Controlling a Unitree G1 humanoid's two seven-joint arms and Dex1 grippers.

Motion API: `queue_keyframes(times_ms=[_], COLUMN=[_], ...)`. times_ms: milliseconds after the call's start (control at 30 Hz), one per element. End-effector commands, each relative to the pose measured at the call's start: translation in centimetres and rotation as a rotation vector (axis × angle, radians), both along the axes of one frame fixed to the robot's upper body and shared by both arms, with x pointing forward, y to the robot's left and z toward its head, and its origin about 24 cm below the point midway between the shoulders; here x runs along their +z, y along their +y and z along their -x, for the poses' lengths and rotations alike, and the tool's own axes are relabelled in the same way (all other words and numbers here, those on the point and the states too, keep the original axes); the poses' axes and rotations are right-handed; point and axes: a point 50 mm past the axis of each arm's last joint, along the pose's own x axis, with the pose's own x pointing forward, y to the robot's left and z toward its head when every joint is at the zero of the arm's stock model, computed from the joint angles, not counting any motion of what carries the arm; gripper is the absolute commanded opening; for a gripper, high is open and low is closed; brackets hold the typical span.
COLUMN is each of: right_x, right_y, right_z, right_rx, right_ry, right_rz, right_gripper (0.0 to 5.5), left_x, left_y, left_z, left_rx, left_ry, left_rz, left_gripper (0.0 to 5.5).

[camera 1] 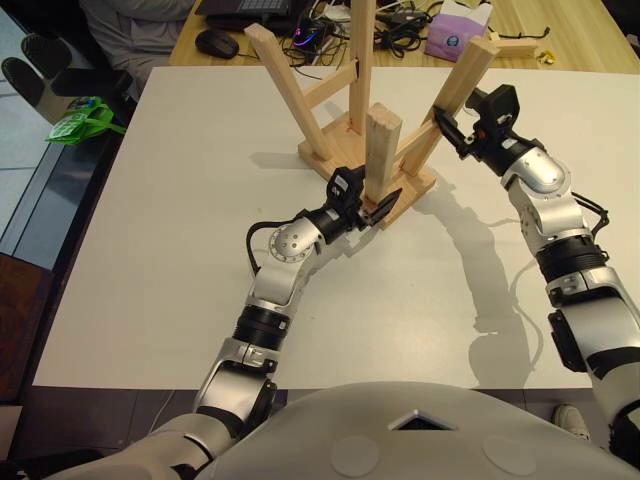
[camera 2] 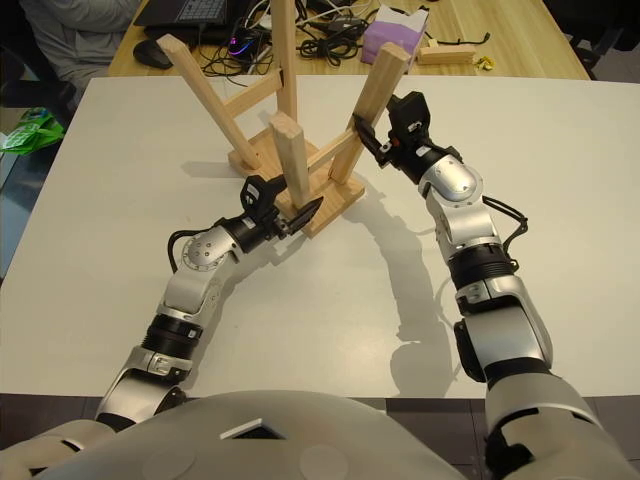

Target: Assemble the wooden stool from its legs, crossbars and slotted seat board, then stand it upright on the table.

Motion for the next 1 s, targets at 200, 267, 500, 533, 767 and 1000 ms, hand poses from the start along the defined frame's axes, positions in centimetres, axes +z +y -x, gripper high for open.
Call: queue_keyframes(times_ms=[200,267,500,533,767,1000], right_x=[-4.0,-3.0,-2.2,-2.1,-1.6,-0.5], right_y=[-1.2,-1.4,-2.6,-3.2,-5.8,-2.6], right_z=[2.2,2.0,2.9,3.3,7.1,8.3], right_rx=[-0.167,-0.191,-0.195,-0.193,-0.050,0.242], right_ry=[0.074,0.011,-0.041,-0.038,0.054,0.181], right_rz=[-0.161,-0.208,-0.194,-0.183,-0.100,-0.046], right_gripper=[3.36,3.36,3.36,3.36,3.36,3.36], left_x=[-0.1,0.0,-0.4,-0.6,-1.5,-1.9], left_y=[0.4,0.5,0.7,0.9,4.5,4.6], left_z=[-0.3,-0.4,0.7,1.1,4.2,4.1], left_rx=[0.022,0.027,0.021,0.013,-0.010,0.002], left_ry=[0.001,0.001,0.034,0.046,0.149,0.177], left_rz=[-0.021,-0.015,0.012,0.014,-0.020,-0.024], left_gripper=[4.28,4.28,4.28,4.28,4.28,4.28])
